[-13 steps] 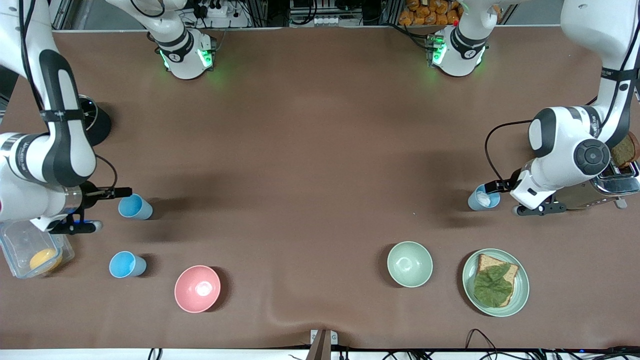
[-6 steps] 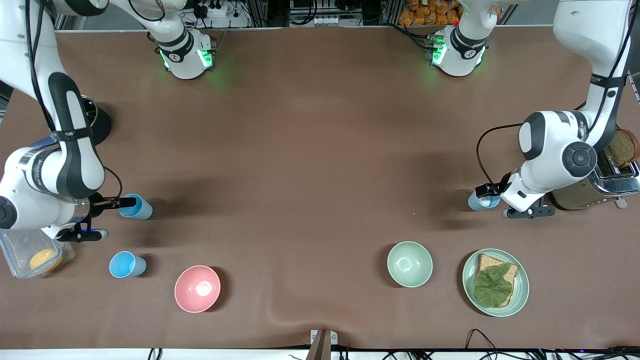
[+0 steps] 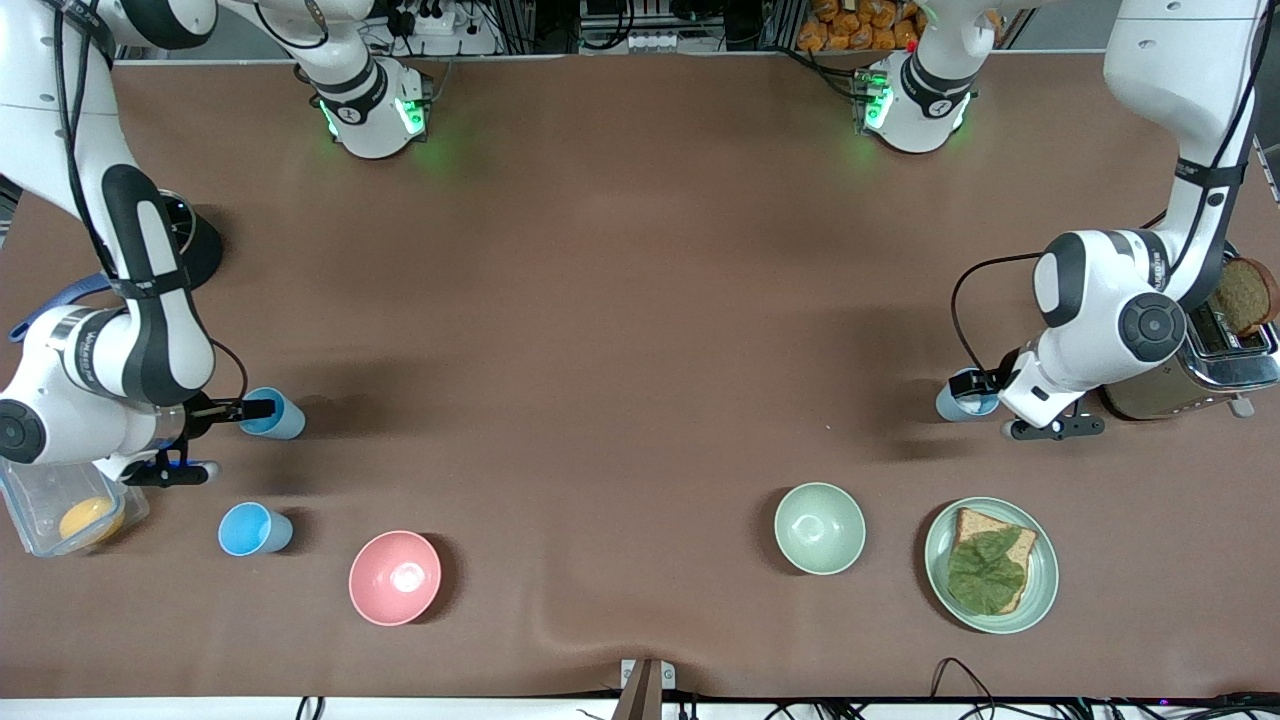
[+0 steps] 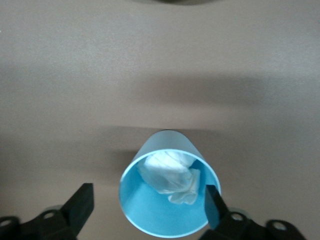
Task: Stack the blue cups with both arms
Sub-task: 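Close the right gripper on its cup while the left gripper grasps the tissue cup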
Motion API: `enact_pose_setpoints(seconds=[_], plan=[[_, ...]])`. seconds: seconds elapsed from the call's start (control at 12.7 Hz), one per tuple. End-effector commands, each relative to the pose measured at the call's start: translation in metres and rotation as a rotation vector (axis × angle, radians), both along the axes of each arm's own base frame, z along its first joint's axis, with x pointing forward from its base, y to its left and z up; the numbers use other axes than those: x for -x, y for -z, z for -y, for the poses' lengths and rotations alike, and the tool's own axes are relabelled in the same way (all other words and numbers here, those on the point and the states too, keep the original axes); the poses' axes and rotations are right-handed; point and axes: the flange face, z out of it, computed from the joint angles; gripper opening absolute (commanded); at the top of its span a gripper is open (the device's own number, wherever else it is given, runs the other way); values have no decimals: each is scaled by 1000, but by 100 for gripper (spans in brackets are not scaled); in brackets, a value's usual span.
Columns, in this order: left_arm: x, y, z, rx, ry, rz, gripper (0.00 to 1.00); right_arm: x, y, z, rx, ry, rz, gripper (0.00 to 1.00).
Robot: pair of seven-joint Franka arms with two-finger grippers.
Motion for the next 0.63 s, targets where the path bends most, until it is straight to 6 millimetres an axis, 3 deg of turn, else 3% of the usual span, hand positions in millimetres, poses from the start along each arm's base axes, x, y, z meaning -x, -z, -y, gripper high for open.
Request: enact_pose_setpoints(seconds=[0.0, 0.08, 0.16, 0.24, 0.39, 0.47, 0.55], plan=[[-2, -1, -9, 23, 15, 12, 90, -7, 12, 4, -11, 0, 31, 97], [-2, -1, -11, 24, 15, 12, 81, -7, 13, 3, -11, -2, 34, 59], [-1, 1, -11, 24, 15, 8, 68, -7, 16, 1, -13, -3, 33, 13], [-1, 6, -11, 24, 15, 0, 50, -7, 16, 3, -13, 0, 33, 0], [-2, 6, -11, 24, 15, 3, 10, -6, 18, 4, -19, 5, 31, 0], [-2, 6, -11, 25, 14, 3, 0, -6, 17, 3, -29, 14, 33, 0], [-2, 5, -12, 36, -1, 6, 0, -6, 17, 3, -32, 17, 32, 0]])
